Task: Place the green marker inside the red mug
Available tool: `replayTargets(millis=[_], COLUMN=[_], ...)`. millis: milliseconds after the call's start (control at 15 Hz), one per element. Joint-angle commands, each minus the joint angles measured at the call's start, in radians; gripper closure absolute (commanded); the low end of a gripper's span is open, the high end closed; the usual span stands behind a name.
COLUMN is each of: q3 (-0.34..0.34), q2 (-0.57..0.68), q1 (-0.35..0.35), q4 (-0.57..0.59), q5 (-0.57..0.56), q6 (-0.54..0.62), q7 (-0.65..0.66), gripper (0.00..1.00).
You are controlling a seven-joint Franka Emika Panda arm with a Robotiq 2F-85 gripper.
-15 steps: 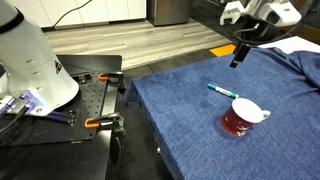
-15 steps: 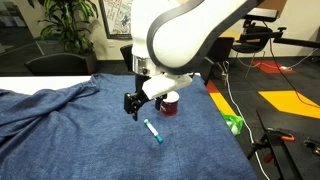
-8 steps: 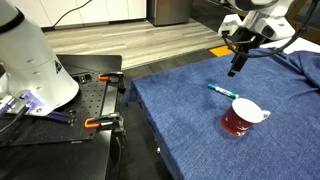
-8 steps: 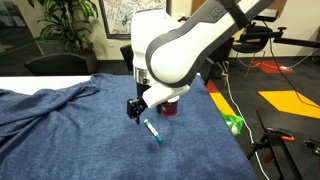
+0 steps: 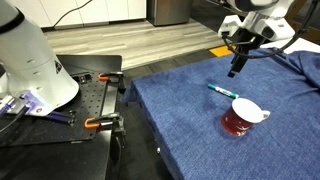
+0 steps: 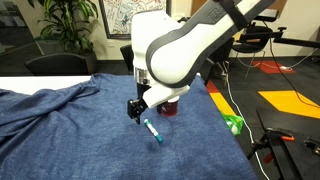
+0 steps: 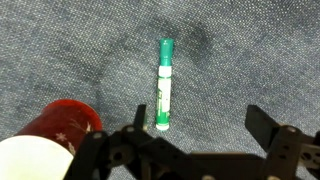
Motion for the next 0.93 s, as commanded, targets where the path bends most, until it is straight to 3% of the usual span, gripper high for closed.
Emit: replayTargets(millis=[0, 867], q3=[-0.018, -0.026], q2=[0.008, 0.101], q1=[0.010, -0.019], q4=[0.002, 0.010], q5=[-0.007, 0.034], q6=[0.020, 0.131], q7=[-0.001, -0.021], gripper=[0.00, 0.00])
